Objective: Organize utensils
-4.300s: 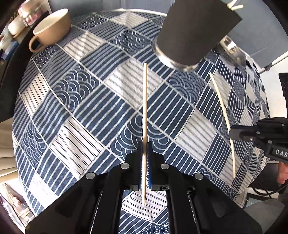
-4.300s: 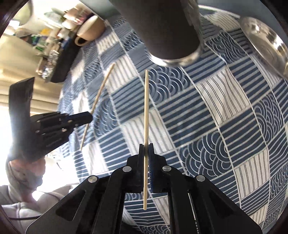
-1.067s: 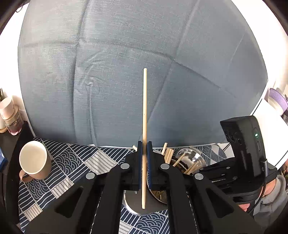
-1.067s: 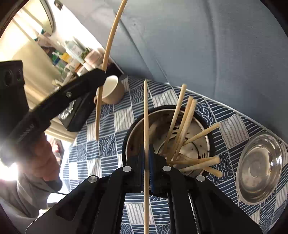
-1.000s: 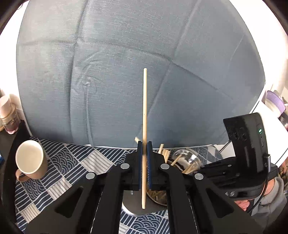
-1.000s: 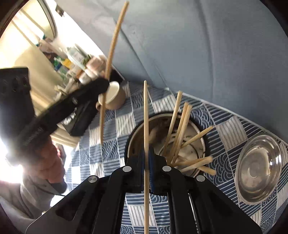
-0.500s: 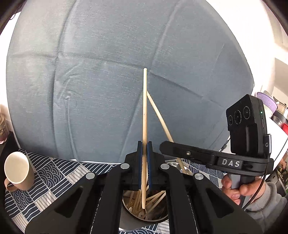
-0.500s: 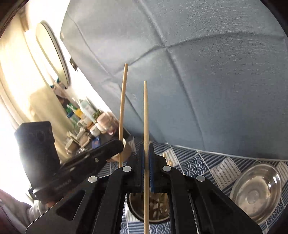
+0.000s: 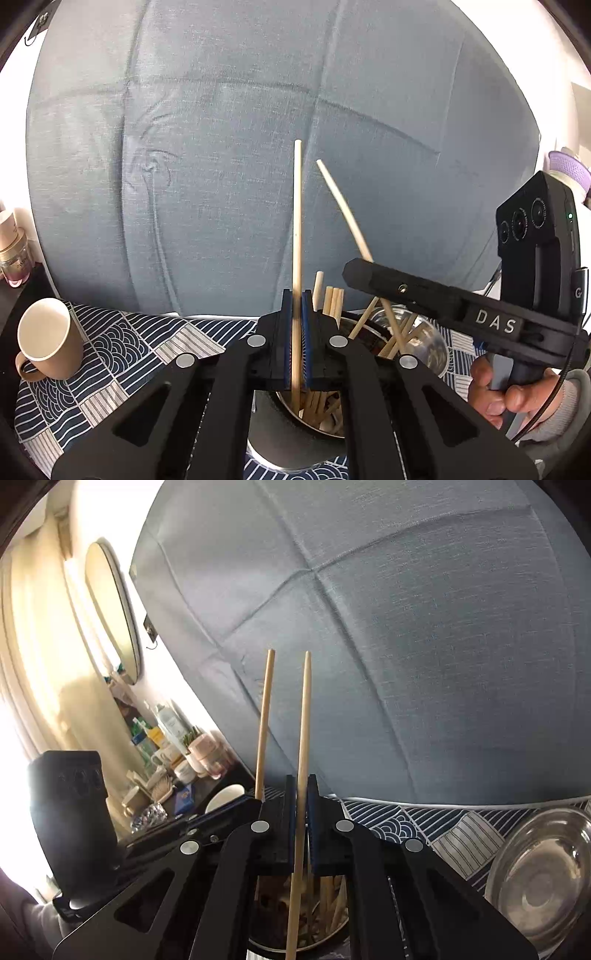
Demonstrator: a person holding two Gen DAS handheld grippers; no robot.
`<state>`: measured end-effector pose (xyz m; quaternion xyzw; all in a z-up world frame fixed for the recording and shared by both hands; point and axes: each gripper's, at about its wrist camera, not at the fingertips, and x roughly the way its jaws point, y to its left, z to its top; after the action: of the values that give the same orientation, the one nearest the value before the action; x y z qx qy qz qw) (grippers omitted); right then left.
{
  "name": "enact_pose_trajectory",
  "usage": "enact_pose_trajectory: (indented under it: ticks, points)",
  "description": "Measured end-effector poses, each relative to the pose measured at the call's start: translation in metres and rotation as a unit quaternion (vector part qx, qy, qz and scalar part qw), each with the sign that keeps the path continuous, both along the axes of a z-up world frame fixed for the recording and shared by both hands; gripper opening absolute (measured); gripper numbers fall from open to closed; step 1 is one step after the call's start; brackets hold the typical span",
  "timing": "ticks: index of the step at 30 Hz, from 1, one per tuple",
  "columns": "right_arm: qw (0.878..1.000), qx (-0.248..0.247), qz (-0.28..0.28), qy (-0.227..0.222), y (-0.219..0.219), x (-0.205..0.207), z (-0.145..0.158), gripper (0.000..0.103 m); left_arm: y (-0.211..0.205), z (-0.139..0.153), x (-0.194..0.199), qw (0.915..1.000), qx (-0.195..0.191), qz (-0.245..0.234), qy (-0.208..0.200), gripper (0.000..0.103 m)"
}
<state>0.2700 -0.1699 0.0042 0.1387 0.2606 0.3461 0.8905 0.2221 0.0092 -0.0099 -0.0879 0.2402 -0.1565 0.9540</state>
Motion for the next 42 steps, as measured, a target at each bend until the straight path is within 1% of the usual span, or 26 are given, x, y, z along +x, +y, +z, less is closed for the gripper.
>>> enact_pose_trajectory:
  ticks: [2,6,7,11,13,21,22,24,25,26,27,28,30,32,34,36,38,39,40,42]
  points:
    - [1.000,0.017,0.001,-0.005,-0.003,0.000,0.002,0.007,0.000,-0.003,0.001,1.0000,0.004,0.001,0.000,0.005]
    - [0.999,0.033,-0.007,-0.041,-0.003,-0.001,0.010,0.007,0.002,-0.002,-0.002,0.9999,0.010,0.011,0.000,0.005]
    - [0.998,0.036,-0.005,-0.044,-0.002,0.000,0.010,0.007,0.003,-0.002,-0.002,0.9998,0.012,0.013,0.001,0.005]
    - [0.999,0.018,-0.001,-0.038,0.003,-0.003,0.002,0.007,0.001,0.000,-0.003,0.9995,0.028,0.014,0.000,0.005]
    - [0.999,0.018,-0.001,-0.033,0.001,-0.006,-0.001,0.007,-0.001,0.001,-0.004,0.9993,0.034,0.014,0.000,0.005]
    - [0.999,0.019,-0.022,-0.034,-0.019,-0.017,0.010,0.008,-0.004,-0.001,-0.007,0.9995,0.031,0.009,0.004,0.005]
    - [0.999,0.022,-0.024,-0.033,-0.021,-0.020,0.012,0.008,-0.004,-0.001,-0.008,0.9995,0.031,0.007,0.005,0.007]
    - [0.999,0.022,-0.028,-0.035,-0.024,-0.024,0.018,0.009,-0.004,-0.001,-0.012,0.9995,0.029,0.007,0.005,0.018]
    - [0.999,0.023,-0.028,-0.035,-0.025,-0.026,0.020,0.009,-0.004,0.000,-0.013,0.9996,0.028,0.008,0.004,0.026]
    - [0.999,0.023,-0.028,-0.035,-0.028,-0.028,0.022,0.009,-0.003,0.001,-0.015,0.9996,0.025,0.009,0.003,0.032]
    - [0.999,0.020,-0.029,-0.035,-0.029,-0.031,0.023,0.009,-0.002,0.002,-0.016,0.9997,0.024,0.009,0.003,0.034]
    - [0.999,0.017,-0.030,-0.035,-0.029,-0.033,0.025,0.009,-0.001,0.003,-0.018,0.9997,0.022,0.010,0.002,0.038]
    - [0.999,0.012,-0.031,-0.031,-0.030,-0.036,0.025,0.009,0.000,0.006,-0.021,0.9997,0.022,0.013,0.002,0.041]
    - [0.999,0.008,-0.033,-0.025,-0.033,-0.041,0.025,0.009,0.001,0.008,-0.025,0.9996,0.023,0.017,0.003,0.046]
    - [0.999,0.001,-0.034,-0.021,-0.032,-0.046,0.025,0.013,0.004,0.009,-0.031,0.9995,0.024,0.020,0.002,0.049]
    - [0.999,-0.006,-0.036,-0.019,-0.032,-0.053,0.026,0.032,0.006,0.010,-0.035,0.9993,0.028,0.022,0.005,0.051]
    - [0.999,-0.013,-0.039,-0.024,-0.031,-0.061,0.029,0.038,0.009,0.010,-0.040,0.9990,0.033,0.030,0.006,0.053]
    - [0.999,-0.017,-0.040,-0.024,-0.031,-0.065,0.030,0.045,0.012,0.009,-0.044,0.9988,0.034,0.033,0.010,0.055]
    - [0.999,-0.022,-0.042,-0.024,-0.030,-0.068,0.030,0.049,0.015,0.008,-0.047,0.9987,0.034,0.037,0.014,0.059]
    - [0.998,-0.036,-0.054,-0.021,-0.029,-0.074,0.032,0.066,0.019,0.007,-0.051,0.9981,0.033,0.045,0.025,0.064]
